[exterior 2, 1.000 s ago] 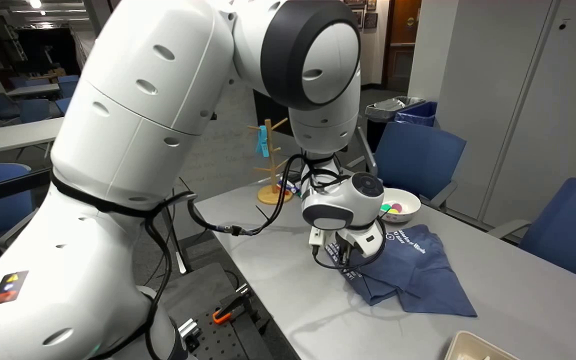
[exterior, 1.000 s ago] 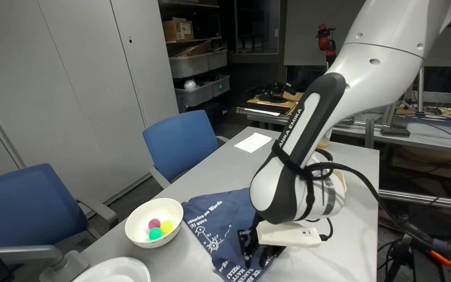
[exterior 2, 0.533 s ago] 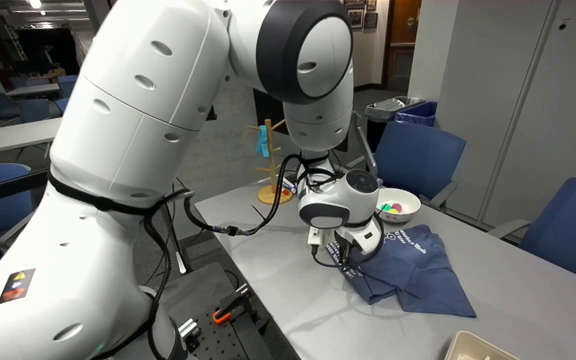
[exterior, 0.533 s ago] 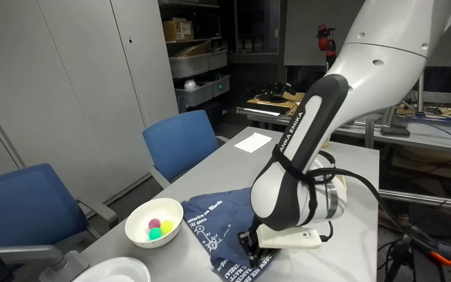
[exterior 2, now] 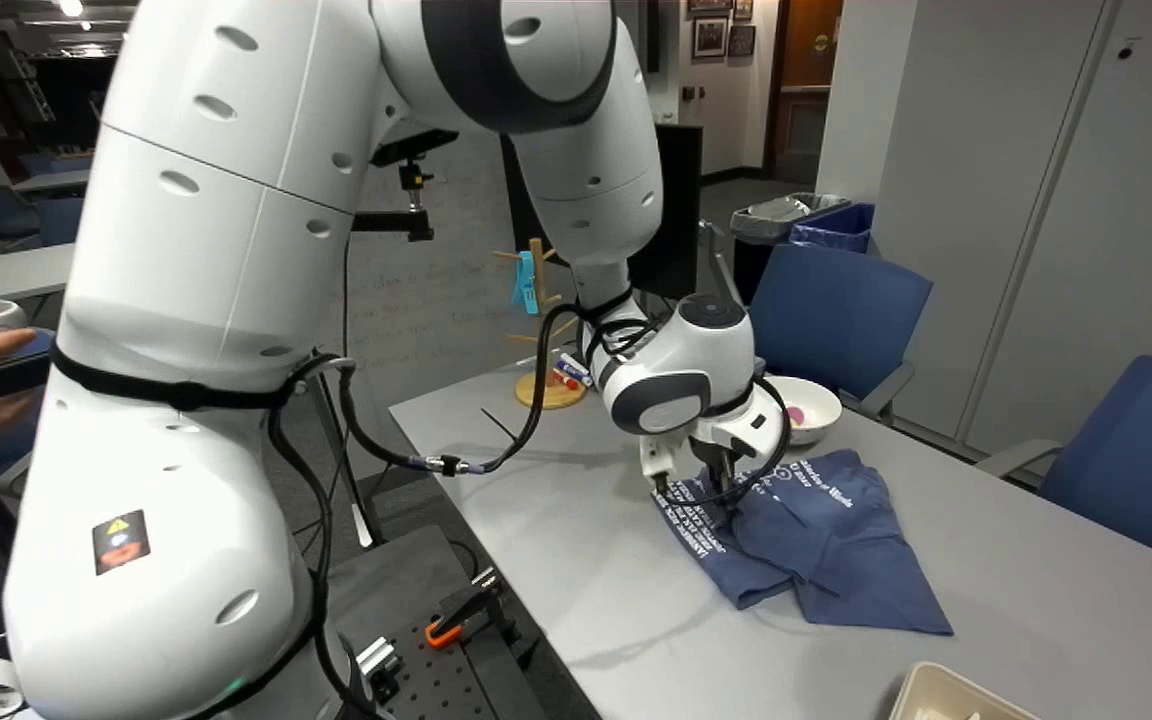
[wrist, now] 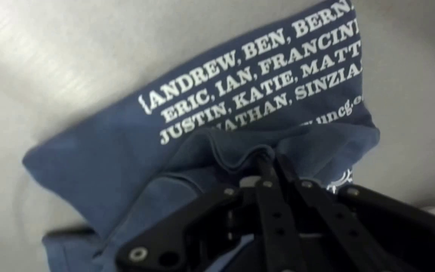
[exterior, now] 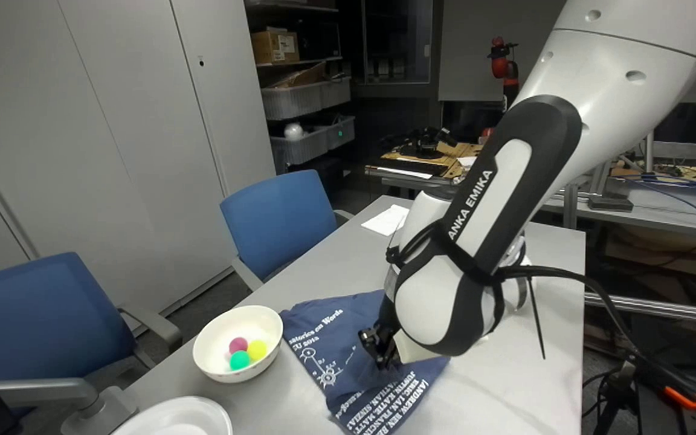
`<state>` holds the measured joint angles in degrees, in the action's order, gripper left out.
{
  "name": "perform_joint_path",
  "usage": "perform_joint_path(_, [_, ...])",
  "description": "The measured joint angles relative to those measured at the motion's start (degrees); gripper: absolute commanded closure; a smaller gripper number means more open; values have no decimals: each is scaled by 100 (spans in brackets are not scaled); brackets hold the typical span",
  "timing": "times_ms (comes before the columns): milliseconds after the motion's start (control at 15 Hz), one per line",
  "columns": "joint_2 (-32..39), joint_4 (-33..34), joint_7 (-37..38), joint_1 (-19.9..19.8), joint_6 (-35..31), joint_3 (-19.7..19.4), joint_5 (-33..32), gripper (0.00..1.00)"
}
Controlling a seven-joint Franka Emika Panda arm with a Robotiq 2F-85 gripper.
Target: Fold the shirt
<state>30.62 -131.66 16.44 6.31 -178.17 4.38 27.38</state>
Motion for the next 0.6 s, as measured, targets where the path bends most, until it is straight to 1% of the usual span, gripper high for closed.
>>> perform_joint_path(133, [-68,74,67,497,-133,-648,-514,99])
perform_joint_path(267, [-14,254,68,788,-318,-1101,-896,99])
perform_joint_path(467, [243,721,61,990,-401,-1517,-1248,99])
perform_joint_path(600, [493,1108,53,1009,-401,-1634,-1358,99])
